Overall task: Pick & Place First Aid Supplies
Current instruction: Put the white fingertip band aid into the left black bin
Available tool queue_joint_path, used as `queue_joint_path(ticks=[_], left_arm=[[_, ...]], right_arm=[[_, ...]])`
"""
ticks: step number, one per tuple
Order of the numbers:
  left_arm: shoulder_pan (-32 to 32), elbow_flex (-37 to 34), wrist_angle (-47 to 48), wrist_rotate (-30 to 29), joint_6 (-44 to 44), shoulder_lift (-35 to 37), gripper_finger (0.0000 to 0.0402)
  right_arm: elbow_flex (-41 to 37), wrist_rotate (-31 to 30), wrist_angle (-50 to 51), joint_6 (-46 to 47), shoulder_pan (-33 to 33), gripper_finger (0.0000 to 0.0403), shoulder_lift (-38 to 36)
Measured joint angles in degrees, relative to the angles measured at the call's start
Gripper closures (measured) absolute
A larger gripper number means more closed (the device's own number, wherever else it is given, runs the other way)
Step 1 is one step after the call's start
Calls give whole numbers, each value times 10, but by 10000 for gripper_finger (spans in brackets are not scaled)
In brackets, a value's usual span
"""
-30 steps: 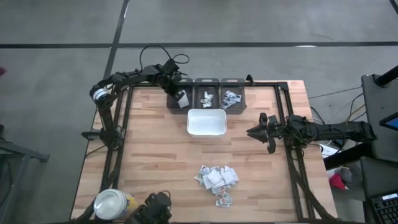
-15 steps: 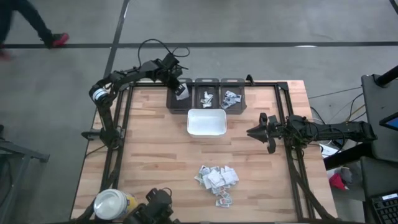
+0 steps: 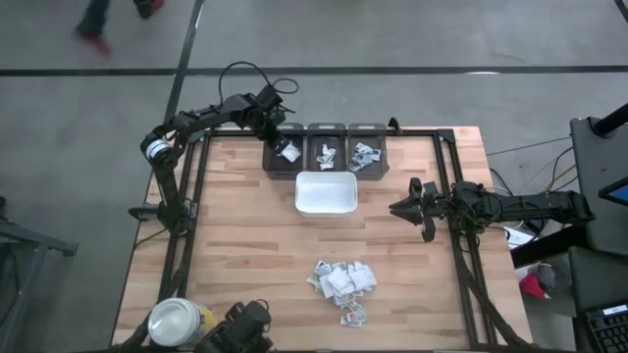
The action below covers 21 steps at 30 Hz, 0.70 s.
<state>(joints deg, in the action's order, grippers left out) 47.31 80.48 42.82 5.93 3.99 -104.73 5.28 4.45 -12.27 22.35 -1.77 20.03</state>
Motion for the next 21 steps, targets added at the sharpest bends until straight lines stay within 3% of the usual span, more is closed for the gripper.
queue_joint_path(ticks=[4,11,21], left_arm=[[-2,20,36,4,-13,0,245],[-32,93,113,6,-41,0,240],[-159,178,176,7,-59,1,241]], right_arm=[[0,0,0,0,0,319,0],[0,0,0,0,0,319,0],[0,0,0,0,0,336,0]])
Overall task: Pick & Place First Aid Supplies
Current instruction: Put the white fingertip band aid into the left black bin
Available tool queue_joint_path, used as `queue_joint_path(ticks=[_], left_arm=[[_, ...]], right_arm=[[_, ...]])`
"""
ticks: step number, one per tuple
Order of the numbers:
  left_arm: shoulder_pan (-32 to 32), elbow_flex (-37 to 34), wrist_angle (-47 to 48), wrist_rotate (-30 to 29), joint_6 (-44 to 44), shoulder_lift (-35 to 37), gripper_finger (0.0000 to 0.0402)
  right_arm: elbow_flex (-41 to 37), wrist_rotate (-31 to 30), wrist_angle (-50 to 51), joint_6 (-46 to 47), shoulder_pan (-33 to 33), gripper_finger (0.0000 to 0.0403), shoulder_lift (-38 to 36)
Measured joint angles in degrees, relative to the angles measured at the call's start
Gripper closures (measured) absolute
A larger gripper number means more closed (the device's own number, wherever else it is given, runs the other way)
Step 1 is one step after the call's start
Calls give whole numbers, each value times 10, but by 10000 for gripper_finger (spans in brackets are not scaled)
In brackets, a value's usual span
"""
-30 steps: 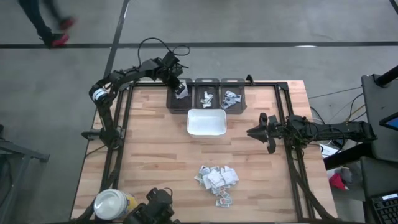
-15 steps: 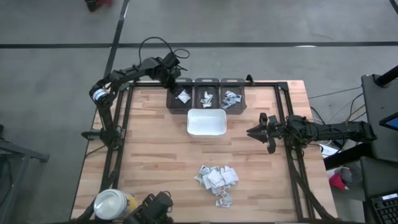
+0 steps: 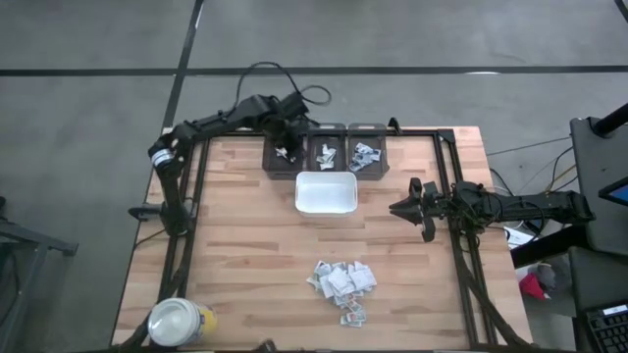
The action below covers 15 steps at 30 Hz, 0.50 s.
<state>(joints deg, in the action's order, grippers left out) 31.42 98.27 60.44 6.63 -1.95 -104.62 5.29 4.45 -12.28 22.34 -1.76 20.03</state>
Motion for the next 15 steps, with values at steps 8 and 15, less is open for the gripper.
queue_joint_path(ticks=[8,15], left_arm=[[-131,31,21,1,-86,0,241],[-261,31,20,2,-193,0,241]], right_arm=[[0,0,0,0,0,330,0],[0,0,0,0,0,321,0]])
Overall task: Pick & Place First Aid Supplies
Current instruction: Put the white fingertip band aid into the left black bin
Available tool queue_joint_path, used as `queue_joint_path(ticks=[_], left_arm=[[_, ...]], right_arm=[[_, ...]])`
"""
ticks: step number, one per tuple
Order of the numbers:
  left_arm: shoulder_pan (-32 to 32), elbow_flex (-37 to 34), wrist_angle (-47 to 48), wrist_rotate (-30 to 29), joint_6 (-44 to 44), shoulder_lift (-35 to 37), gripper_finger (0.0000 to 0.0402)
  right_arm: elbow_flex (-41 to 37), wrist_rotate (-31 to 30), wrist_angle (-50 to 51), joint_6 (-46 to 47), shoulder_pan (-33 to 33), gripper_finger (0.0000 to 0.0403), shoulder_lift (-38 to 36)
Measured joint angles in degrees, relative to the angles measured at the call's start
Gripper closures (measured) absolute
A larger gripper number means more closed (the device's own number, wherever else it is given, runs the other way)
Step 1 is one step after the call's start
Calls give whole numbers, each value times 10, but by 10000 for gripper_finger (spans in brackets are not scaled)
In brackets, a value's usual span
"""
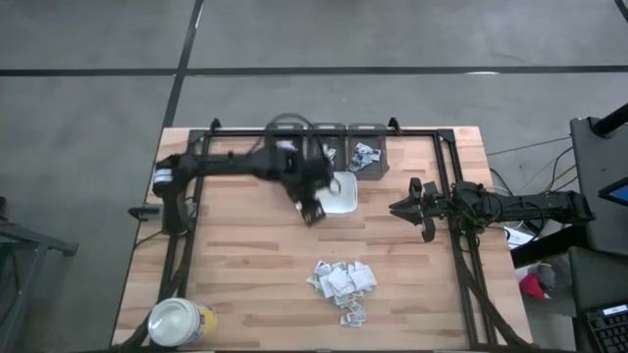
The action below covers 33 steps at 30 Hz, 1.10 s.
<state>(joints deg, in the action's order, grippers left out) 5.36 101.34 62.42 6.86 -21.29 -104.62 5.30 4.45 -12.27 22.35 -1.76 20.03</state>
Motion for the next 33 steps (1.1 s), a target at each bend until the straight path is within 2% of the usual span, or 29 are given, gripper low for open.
queue_joint_path(ticks=[7,13,20,33], left_arm=[[-114,-3,-53,0,-127,0,241],[-174,-3,-146,-2,-191,-13,241],[-188,-3,-178,-3,-235,-57,241],[-177,-4,-176,37,-248,-136,241]], right_arm=[[0,0,0,0,0,316,0],[0,0,0,0,0,326,0],[0,0,0,0,0,335,0],[0,0,0,0,0,317,0]])
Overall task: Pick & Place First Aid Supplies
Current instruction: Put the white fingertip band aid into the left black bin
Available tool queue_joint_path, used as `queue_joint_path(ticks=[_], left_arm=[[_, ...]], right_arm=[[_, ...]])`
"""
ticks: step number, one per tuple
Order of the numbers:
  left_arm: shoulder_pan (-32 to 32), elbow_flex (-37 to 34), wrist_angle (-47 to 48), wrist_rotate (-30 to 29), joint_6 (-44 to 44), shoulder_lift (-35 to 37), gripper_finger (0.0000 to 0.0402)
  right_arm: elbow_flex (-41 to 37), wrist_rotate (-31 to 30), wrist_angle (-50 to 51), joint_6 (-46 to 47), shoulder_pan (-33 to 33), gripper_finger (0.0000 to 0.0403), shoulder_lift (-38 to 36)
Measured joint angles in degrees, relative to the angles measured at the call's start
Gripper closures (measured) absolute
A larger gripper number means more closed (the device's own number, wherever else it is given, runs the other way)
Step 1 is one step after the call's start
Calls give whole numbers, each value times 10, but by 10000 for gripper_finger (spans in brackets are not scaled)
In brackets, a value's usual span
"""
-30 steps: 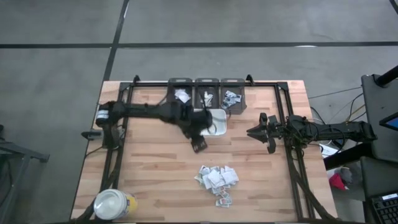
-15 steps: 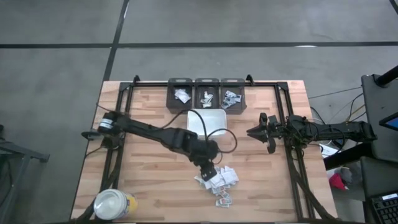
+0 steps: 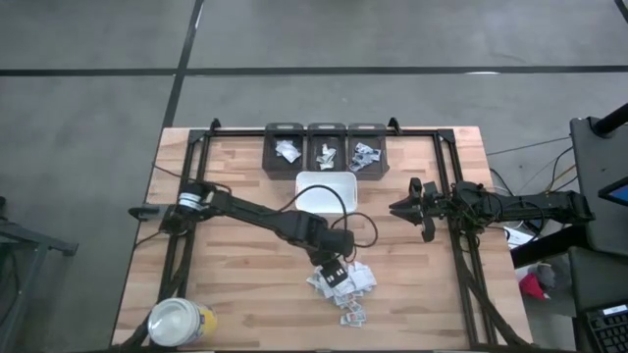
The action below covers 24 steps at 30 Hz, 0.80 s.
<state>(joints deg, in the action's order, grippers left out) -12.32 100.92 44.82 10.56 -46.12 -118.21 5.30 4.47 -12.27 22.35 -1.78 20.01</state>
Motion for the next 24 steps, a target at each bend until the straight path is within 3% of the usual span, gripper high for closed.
queue_joint_path(ticks=[24], left_arm=[[3,0,-31,8,-19,-25,241]], right_arm=[[0,0,0,0,0,332,0]])
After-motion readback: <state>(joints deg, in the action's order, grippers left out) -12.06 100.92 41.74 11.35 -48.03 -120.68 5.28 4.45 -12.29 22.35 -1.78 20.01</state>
